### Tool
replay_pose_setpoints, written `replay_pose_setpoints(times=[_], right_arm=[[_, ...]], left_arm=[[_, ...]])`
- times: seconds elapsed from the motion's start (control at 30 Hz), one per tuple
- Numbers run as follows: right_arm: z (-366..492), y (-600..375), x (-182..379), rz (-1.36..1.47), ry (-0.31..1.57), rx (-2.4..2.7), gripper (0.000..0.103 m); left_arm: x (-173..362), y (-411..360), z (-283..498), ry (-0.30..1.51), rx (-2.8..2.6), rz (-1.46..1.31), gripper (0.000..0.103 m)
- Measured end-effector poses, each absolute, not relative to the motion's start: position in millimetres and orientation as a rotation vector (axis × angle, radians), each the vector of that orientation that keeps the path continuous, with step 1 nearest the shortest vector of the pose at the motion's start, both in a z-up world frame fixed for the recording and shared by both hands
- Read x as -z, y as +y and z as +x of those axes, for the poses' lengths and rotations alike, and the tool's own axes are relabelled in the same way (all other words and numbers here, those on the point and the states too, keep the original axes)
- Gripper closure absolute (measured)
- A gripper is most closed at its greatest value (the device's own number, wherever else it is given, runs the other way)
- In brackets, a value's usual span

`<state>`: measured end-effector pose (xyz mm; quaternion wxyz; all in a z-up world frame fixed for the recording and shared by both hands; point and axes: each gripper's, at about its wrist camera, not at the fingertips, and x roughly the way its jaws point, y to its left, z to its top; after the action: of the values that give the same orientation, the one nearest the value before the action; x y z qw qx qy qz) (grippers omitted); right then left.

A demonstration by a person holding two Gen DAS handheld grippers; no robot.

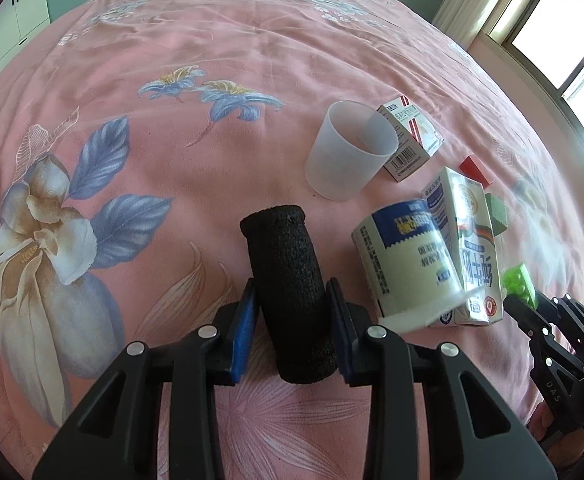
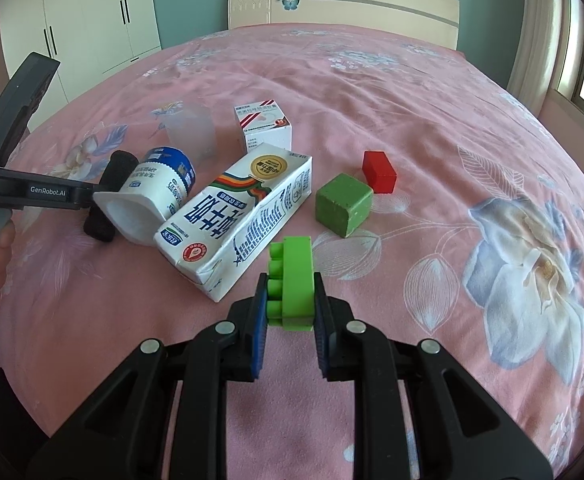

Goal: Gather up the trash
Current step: 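Carry the black tube and green brick with both tools to the trash bin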

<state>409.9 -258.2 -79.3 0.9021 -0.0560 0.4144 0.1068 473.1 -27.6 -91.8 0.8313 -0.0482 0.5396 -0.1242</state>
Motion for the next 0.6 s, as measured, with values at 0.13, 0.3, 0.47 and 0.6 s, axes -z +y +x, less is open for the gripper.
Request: replay_pose_setpoints(times=[0.13, 0.3, 0.47, 0.6], right_arm=[[397, -264, 70, -0.099, 0.840, -0.222, 0.082], [379, -271, 55, -0.077, 0.826, -0.235, 0.082], [359, -273, 42, -0.070, 0.807, -0.232, 0.082], [342, -272, 35, -0.053, 0.793, -0.239, 0.082]], left_arm=[[86, -15, 459, 1.141, 0.255, -0.117, 0.066], [74, -7, 436, 1.124, 0.252, -0.107, 0.067], [63, -1, 409, 1.106, 0.248, -0.097, 0.066], [61, 2, 385, 1.102, 0.251, -0.090, 0.066]])
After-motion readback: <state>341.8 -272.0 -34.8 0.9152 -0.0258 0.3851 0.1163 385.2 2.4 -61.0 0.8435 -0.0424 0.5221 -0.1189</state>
